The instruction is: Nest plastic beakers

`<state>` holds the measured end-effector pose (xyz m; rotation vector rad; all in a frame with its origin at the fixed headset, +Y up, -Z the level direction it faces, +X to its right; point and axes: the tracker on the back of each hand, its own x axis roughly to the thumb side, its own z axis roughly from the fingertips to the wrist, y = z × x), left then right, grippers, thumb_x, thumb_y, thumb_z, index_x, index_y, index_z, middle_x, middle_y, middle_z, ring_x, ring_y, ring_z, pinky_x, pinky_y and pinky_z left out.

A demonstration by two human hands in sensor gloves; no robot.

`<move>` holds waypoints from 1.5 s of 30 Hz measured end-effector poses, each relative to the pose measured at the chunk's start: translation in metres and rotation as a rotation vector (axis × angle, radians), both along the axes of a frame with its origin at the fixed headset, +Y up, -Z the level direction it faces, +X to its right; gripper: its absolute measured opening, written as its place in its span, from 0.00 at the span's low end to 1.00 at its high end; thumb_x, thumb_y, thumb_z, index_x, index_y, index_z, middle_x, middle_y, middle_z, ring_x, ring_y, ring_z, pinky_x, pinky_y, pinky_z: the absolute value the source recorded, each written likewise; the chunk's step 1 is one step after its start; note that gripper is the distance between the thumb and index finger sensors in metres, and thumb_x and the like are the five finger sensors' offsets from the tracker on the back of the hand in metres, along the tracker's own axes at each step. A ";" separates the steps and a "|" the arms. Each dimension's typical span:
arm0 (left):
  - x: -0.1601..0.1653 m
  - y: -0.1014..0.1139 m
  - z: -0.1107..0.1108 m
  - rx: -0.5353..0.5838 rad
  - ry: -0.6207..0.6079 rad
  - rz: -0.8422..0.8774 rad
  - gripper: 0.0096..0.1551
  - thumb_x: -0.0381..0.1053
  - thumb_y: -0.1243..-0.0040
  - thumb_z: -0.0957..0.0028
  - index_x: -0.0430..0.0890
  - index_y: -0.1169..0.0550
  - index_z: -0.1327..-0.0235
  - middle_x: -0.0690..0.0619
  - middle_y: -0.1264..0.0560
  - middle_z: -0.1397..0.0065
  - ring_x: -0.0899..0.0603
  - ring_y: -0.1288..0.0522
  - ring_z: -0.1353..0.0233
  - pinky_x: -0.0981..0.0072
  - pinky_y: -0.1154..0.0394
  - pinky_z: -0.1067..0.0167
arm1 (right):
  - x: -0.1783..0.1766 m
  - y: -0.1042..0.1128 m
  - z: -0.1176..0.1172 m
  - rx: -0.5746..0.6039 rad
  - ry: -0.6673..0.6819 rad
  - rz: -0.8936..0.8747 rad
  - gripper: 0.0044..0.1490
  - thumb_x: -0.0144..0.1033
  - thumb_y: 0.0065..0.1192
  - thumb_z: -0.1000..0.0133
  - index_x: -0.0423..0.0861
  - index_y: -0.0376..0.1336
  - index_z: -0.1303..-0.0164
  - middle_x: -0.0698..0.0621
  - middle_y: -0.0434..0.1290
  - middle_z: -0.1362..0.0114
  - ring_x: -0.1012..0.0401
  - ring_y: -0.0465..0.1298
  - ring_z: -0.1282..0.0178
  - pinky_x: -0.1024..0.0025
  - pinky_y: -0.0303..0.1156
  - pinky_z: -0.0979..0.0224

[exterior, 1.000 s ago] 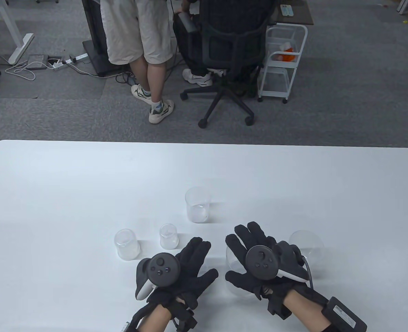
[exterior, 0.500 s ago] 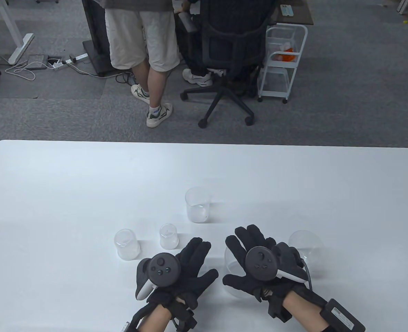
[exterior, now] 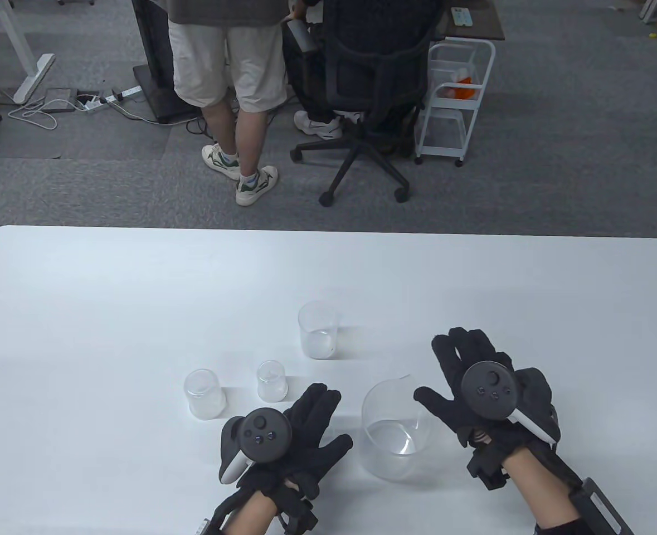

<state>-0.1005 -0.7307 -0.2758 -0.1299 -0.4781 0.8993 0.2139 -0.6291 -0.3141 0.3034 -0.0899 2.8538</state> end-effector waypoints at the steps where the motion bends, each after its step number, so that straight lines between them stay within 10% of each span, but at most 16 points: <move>1: 0.000 0.000 0.000 0.000 0.000 0.001 0.52 0.76 0.53 0.54 0.49 0.46 0.23 0.41 0.55 0.17 0.27 0.52 0.17 0.20 0.53 0.31 | 0.004 -0.003 -0.002 -0.004 -0.020 0.004 0.58 0.72 0.54 0.51 0.47 0.43 0.21 0.41 0.44 0.11 0.37 0.44 0.13 0.25 0.46 0.25; 23: 0.001 -0.001 0.001 -0.008 -0.003 -0.007 0.52 0.76 0.53 0.54 0.49 0.46 0.23 0.41 0.55 0.17 0.27 0.51 0.17 0.20 0.54 0.31 | 0.045 -0.087 -0.018 -0.112 -0.170 0.078 0.53 0.66 0.55 0.47 0.47 0.43 0.22 0.40 0.43 0.13 0.36 0.46 0.15 0.30 0.54 0.27; 34: 0.001 -0.001 0.001 -0.009 -0.002 -0.008 0.52 0.76 0.53 0.54 0.49 0.46 0.23 0.41 0.55 0.17 0.27 0.51 0.17 0.20 0.53 0.31 | 0.045 -0.078 -0.017 -0.032 -0.166 0.065 0.50 0.62 0.59 0.47 0.46 0.49 0.23 0.39 0.49 0.13 0.36 0.51 0.16 0.32 0.59 0.29; 45: 0.002 -0.002 0.001 -0.012 -0.008 -0.012 0.52 0.76 0.53 0.54 0.49 0.46 0.23 0.41 0.55 0.17 0.27 0.51 0.17 0.20 0.54 0.31 | 0.034 -0.016 -0.003 0.077 -0.135 0.032 0.50 0.62 0.59 0.47 0.46 0.48 0.23 0.40 0.48 0.13 0.36 0.50 0.15 0.32 0.58 0.27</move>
